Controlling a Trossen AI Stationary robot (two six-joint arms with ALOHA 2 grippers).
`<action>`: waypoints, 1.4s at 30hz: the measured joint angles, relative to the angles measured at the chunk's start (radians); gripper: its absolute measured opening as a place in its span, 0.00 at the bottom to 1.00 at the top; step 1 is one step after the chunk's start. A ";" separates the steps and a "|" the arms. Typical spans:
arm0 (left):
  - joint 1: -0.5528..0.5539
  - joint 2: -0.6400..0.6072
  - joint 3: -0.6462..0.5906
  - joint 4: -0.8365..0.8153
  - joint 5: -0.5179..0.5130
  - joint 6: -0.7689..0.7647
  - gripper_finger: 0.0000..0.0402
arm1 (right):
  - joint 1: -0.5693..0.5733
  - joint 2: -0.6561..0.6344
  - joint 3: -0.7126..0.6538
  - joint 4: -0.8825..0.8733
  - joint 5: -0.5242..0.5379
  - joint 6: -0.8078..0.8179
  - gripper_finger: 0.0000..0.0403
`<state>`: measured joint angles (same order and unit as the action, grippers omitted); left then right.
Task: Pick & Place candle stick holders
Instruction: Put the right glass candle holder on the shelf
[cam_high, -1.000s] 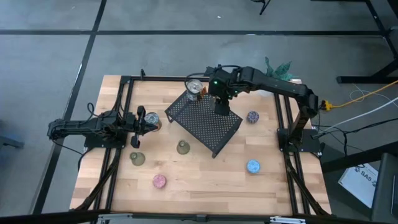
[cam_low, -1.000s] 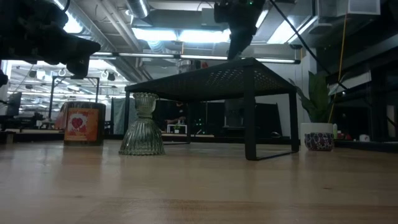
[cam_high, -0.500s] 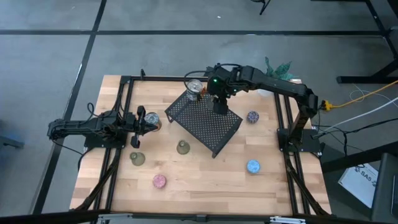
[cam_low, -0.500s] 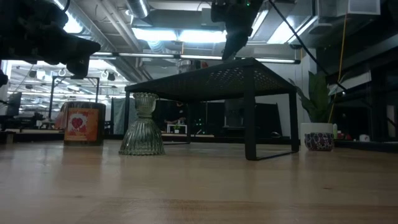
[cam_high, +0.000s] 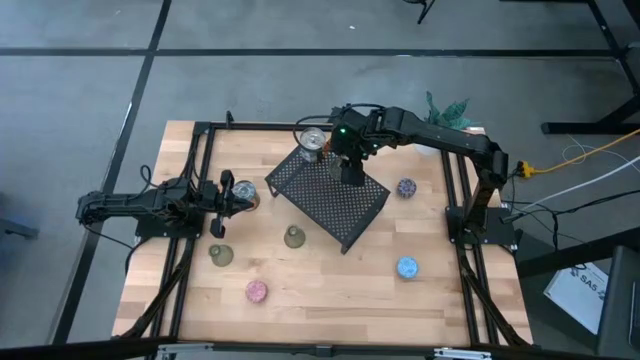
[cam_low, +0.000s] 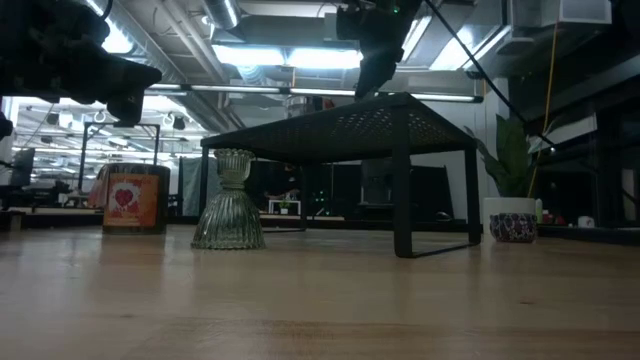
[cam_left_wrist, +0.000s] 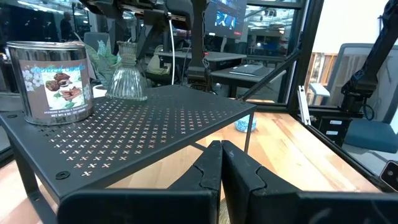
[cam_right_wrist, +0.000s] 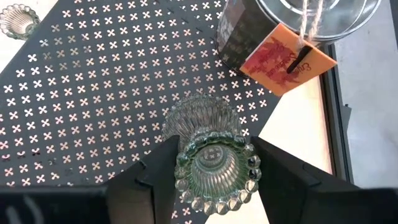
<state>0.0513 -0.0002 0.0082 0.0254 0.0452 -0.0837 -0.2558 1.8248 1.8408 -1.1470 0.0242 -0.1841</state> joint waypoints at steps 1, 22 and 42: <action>0.000 0.000 0.000 0.000 0.000 0.000 0.00 | 0.000 0.000 0.000 0.000 -0.001 0.000 0.46; 0.000 0.000 0.000 0.000 0.000 0.000 0.00 | 0.000 0.000 0.000 -0.013 -0.002 0.004 0.46; 0.000 0.000 0.000 0.000 0.000 0.000 0.00 | 0.000 0.000 0.000 0.020 -0.002 0.004 0.58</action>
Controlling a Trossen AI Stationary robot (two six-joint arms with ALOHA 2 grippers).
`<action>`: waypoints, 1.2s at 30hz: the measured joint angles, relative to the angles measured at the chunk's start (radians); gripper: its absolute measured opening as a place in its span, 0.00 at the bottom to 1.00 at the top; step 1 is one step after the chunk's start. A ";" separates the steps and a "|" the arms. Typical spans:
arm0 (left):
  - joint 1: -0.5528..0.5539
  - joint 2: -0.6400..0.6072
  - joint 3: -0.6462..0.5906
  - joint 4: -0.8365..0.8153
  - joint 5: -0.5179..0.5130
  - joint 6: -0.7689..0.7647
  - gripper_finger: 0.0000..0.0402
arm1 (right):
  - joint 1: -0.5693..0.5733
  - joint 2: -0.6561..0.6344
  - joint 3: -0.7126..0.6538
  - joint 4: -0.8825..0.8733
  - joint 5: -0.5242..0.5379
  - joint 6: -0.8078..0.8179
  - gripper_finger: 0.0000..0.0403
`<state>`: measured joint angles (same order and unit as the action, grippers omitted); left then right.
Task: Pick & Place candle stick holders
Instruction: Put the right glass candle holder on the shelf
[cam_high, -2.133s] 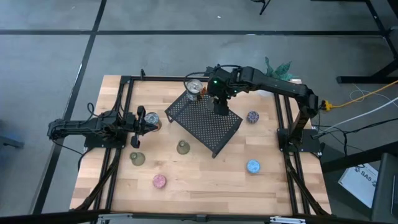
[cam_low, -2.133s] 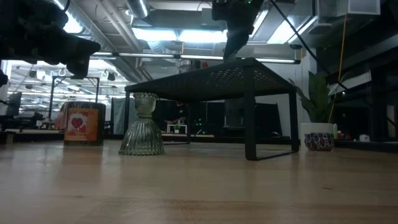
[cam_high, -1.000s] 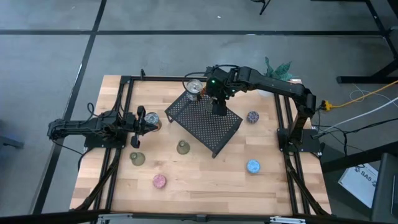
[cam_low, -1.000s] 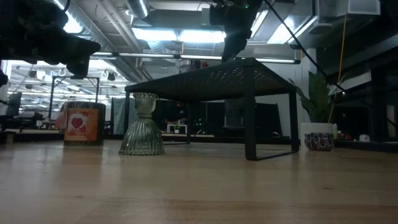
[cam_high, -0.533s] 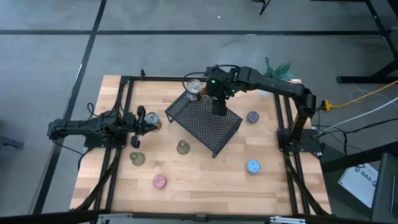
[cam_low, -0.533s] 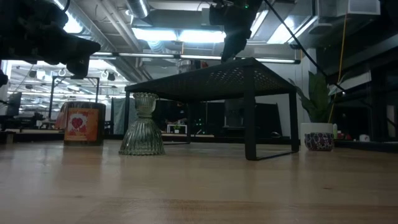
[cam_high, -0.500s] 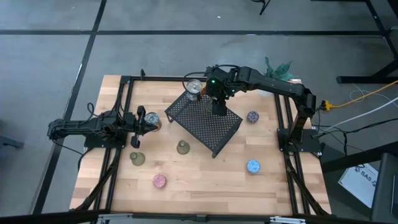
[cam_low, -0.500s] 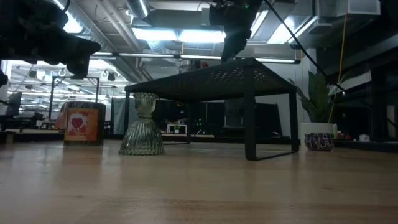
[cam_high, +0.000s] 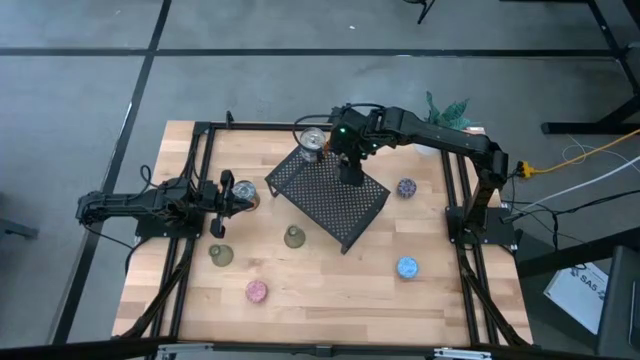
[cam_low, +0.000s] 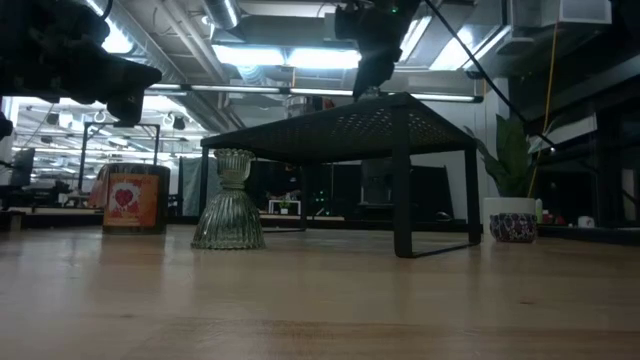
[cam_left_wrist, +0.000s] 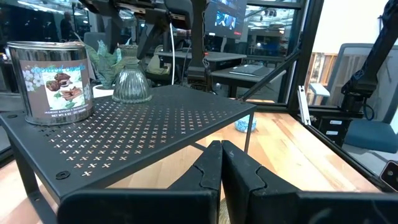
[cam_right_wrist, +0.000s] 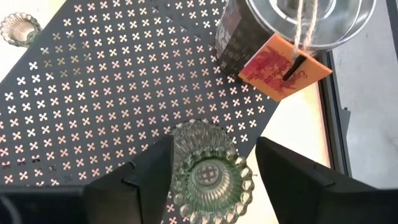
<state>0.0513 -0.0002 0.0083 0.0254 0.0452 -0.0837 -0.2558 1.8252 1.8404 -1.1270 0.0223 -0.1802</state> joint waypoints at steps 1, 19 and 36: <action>0.000 0.000 0.000 0.000 0.000 0.000 0.00 | 0.000 0.000 0.000 0.004 0.000 0.000 0.59; 0.000 0.000 0.000 0.000 0.000 0.000 0.00 | 0.001 -0.088 0.002 0.015 0.001 0.000 0.70; 0.000 0.000 0.000 0.000 0.000 0.000 0.00 | -0.025 -0.105 -0.053 -0.104 0.003 -0.001 0.46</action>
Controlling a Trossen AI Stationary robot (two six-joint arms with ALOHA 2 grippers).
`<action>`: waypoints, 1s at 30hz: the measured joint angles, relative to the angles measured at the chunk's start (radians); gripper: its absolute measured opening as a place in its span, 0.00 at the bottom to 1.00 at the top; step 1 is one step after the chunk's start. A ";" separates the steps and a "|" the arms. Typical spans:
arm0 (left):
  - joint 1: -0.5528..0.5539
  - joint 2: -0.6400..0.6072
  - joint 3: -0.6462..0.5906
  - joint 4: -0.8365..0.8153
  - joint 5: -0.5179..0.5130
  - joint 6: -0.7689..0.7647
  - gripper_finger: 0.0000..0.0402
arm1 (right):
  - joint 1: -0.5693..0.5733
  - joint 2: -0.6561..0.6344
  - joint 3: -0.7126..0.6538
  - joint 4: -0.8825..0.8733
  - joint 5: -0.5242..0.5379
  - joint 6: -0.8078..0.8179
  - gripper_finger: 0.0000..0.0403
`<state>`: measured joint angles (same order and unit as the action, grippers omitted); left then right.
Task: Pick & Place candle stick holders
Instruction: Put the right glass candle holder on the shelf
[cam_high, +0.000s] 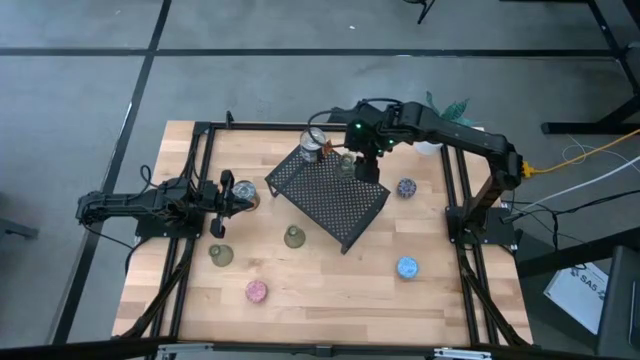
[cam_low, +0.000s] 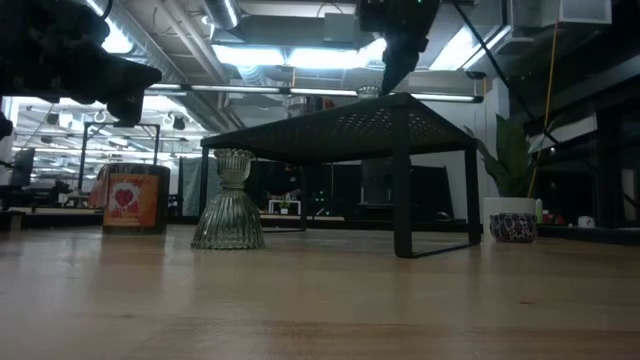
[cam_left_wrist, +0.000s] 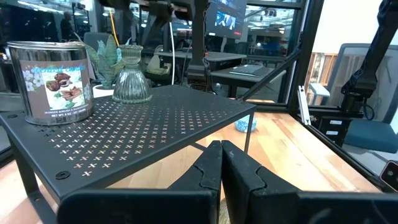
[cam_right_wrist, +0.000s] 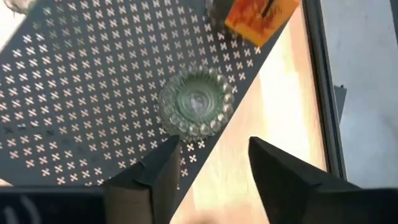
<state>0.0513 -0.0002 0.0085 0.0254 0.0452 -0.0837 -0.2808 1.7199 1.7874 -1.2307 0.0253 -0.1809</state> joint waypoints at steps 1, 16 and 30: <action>0.000 0.000 0.000 0.000 0.000 0.000 0.00 | -0.001 0.000 -0.008 0.001 0.000 0.000 0.44; 0.000 0.000 0.000 0.000 0.000 0.000 0.00 | -0.001 0.000 -0.123 0.103 0.001 -0.018 0.19; 0.000 0.000 0.000 0.000 0.000 0.000 0.00 | -0.001 0.000 -0.125 0.128 0.106 -0.019 0.13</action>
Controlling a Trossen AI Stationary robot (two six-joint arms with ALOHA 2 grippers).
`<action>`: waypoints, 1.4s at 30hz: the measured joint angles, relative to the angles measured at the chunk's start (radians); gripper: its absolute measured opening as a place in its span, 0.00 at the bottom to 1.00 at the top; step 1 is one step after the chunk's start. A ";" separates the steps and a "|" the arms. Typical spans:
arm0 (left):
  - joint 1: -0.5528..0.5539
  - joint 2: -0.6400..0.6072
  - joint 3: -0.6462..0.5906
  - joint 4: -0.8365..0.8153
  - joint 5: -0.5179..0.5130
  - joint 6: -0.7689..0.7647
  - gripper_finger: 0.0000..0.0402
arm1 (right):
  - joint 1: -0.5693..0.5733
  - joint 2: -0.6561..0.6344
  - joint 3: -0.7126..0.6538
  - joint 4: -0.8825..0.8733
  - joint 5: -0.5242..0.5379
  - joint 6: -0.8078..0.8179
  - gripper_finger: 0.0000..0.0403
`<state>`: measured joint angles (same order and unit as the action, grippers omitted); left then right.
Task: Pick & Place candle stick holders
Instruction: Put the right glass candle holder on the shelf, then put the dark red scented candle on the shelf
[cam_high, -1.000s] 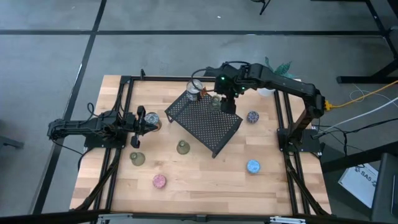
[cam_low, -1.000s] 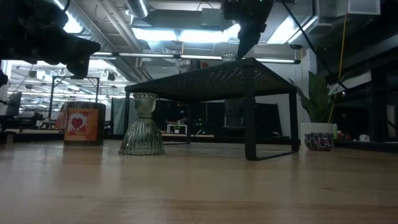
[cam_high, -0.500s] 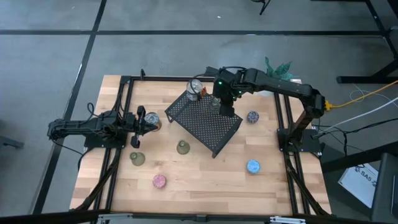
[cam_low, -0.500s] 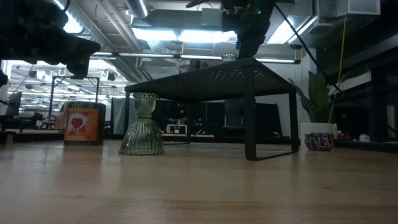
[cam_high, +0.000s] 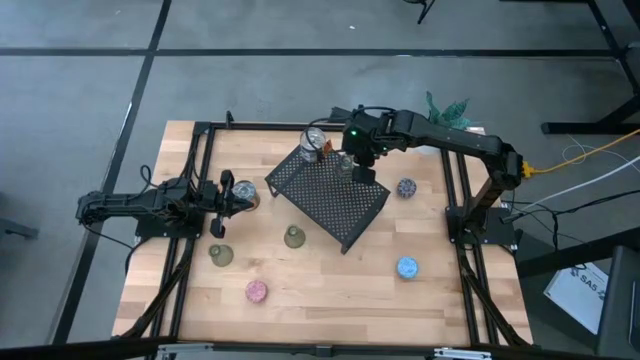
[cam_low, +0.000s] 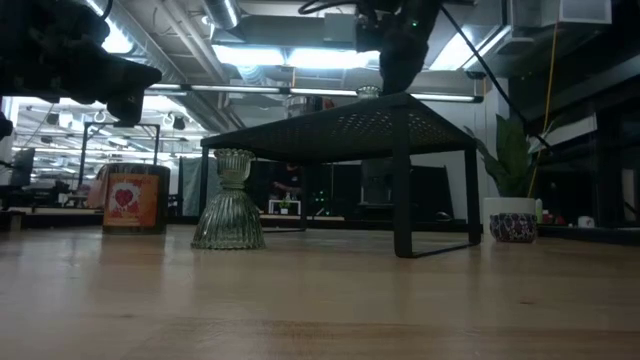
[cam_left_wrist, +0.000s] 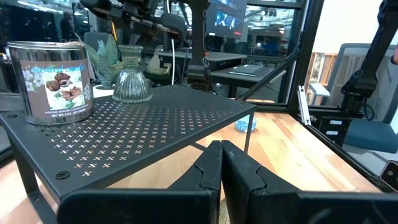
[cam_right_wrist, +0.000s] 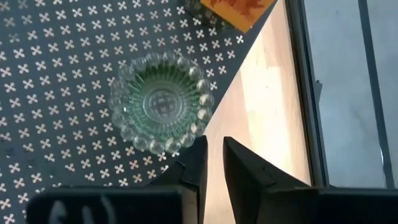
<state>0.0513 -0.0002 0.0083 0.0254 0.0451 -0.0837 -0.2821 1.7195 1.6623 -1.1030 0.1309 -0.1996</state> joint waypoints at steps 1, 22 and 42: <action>0.000 0.000 0.000 0.000 0.000 0.000 0.00 | 0.000 0.000 0.000 0.005 0.000 0.000 0.13; 0.000 0.000 0.000 0.000 0.000 0.000 0.00 | 0.000 0.000 0.000 0.033 -0.047 -0.002 0.12; 0.000 0.000 0.000 0.000 0.000 0.000 0.00 | -0.008 -0.175 0.000 -0.129 0.042 0.002 0.12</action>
<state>0.0513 -0.0002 0.0084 0.0254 0.0452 -0.0838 -0.2901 1.5448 1.6623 -1.2319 0.1726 -0.1978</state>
